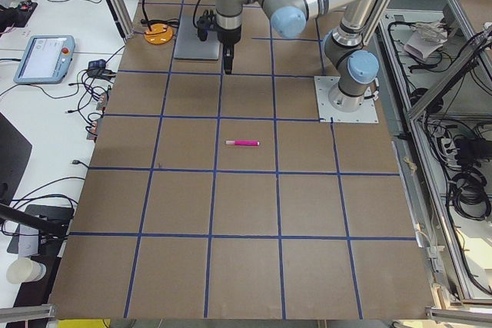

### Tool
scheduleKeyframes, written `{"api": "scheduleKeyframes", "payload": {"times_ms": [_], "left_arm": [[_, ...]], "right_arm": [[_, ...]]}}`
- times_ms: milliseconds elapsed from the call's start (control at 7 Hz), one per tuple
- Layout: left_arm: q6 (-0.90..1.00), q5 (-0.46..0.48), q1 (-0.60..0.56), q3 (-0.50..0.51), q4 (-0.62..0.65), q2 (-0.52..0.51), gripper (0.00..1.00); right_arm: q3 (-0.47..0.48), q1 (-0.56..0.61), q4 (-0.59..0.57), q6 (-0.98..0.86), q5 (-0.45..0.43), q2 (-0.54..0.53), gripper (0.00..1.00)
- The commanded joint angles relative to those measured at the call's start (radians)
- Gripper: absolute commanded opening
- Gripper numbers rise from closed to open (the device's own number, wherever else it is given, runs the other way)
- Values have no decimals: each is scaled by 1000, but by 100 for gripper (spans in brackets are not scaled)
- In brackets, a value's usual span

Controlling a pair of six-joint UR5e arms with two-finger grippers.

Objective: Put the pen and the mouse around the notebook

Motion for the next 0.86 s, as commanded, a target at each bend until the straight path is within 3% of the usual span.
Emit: {"api": "scheduleKeyframes", "payload": {"times_ms": [0, 571, 714], "left_arm": [[222, -42, 208, -256, 342, -113, 100], [227, -39, 224, -244, 450, -250, 91], [224, -39, 224, -244, 454, -257, 64]], "right_arm": [[122, -64, -134, -36, -27, 35, 100], [127, -73, -145, -100, -56, 89, 100], [127, -73, -147, -102, -56, 103, 100]]}}
